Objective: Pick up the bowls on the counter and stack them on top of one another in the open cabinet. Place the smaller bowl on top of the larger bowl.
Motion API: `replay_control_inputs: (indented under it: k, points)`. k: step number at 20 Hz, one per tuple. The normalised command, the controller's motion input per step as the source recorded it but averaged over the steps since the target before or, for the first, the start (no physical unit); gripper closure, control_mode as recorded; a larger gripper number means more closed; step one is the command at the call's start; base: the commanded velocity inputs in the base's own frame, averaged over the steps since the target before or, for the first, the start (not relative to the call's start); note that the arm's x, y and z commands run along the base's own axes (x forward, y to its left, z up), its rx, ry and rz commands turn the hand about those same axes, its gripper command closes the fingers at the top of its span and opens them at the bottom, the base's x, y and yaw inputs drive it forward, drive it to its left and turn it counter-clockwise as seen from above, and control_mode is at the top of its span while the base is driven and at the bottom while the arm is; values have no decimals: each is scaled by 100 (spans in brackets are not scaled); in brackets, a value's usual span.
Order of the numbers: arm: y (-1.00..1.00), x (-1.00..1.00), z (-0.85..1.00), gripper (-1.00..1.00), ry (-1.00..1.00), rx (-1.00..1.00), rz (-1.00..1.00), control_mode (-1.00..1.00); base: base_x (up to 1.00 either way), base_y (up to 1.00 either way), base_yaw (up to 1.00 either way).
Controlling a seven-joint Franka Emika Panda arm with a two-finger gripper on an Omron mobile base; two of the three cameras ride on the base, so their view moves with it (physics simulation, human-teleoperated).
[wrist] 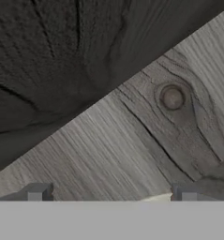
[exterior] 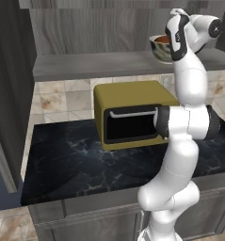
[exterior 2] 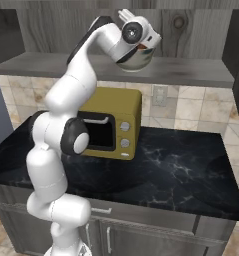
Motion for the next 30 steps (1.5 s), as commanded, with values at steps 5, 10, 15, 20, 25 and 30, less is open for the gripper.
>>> replay_control_inputs:
  k: [5,10,15,20,25,30]
  points:
    - [-1,-14,42,-100,-11,-4,6,-100,0,0,0]
    - [-1,-26,44,-100,-5,-2,4,-100,0,0,0]
    - [0,-45,40,-100,-1,0,3,-100,0,0,0]
    - [10,-57,30,-100,0,0,2,-100,0,0,0]
    - [18,-57,20,-100,0,0,2,-100,0,0,0]
    - [20,-56,16,-100,-2,0,1,-100,0,0,0]
